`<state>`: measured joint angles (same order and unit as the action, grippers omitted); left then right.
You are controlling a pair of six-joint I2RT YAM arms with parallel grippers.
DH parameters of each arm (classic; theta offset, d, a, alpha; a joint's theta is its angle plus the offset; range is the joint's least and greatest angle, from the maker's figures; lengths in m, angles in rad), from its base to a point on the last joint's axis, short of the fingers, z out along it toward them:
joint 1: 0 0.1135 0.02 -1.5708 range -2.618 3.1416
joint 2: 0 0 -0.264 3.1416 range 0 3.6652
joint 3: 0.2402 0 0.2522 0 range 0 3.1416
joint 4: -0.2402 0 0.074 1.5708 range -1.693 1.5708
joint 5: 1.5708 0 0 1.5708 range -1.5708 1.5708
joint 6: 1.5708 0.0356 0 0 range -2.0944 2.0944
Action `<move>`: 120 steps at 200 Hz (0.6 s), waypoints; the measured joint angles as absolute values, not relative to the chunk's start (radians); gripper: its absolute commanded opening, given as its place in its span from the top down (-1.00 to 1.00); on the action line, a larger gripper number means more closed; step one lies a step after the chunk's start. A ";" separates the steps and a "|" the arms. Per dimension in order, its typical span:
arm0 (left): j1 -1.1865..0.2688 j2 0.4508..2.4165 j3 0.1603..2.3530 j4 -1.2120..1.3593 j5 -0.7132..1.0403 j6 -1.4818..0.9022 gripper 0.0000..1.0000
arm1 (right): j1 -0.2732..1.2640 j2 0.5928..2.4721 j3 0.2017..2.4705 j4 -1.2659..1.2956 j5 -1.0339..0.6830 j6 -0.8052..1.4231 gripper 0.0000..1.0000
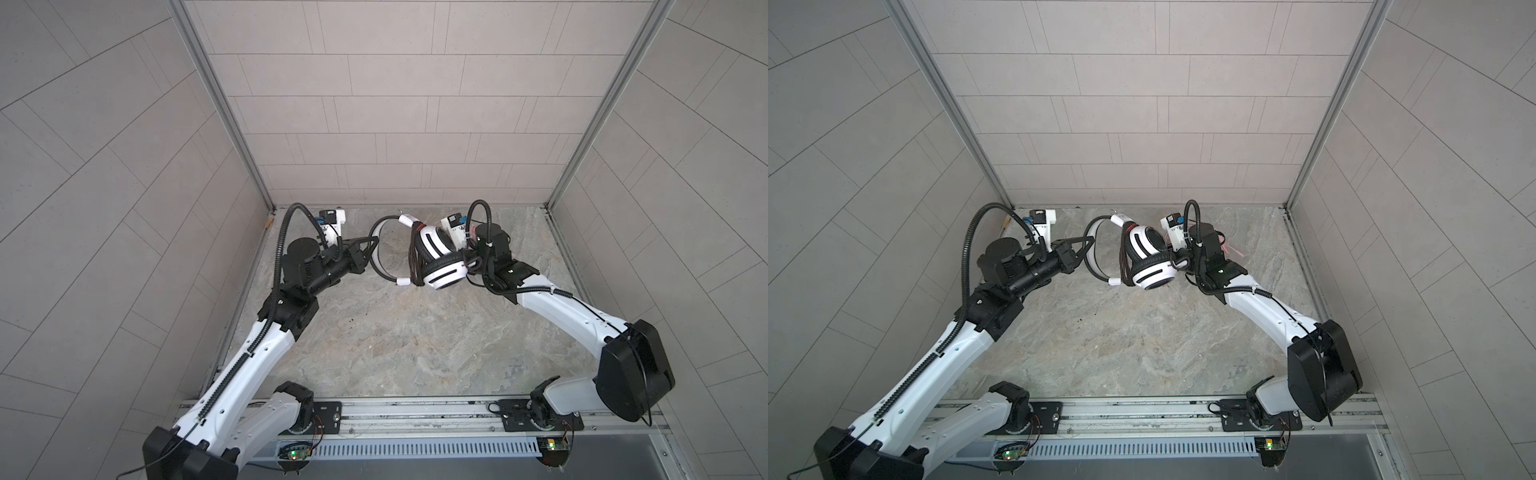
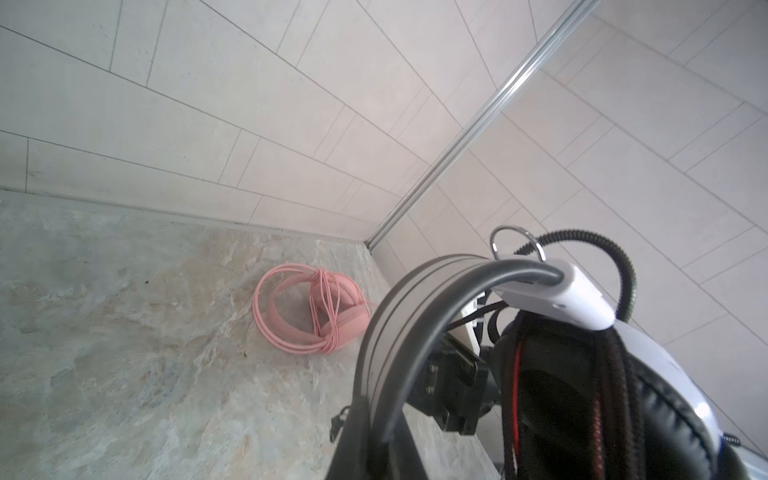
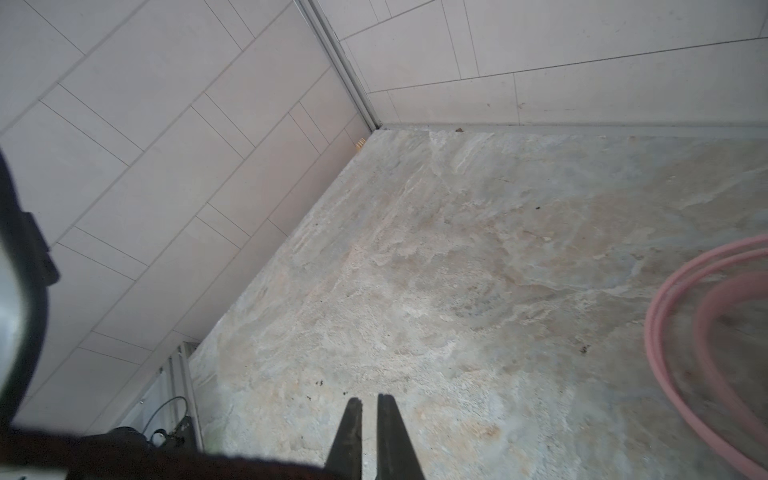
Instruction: Wrap the headphones
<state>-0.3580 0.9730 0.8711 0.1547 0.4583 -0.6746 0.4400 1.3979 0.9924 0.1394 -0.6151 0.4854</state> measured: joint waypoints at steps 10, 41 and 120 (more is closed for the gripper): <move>-0.358 0.977 0.846 0.220 0.434 -0.704 1.00 | 0.440 1.389 0.968 0.189 -0.628 0.531 0.74; -0.358 1.000 0.809 0.365 0.356 -0.762 1.00 | 0.439 1.361 0.916 0.308 -0.659 0.647 0.74; -0.363 1.040 0.816 0.473 0.195 -0.789 1.00 | 0.454 1.340 0.875 0.469 -0.696 0.805 0.71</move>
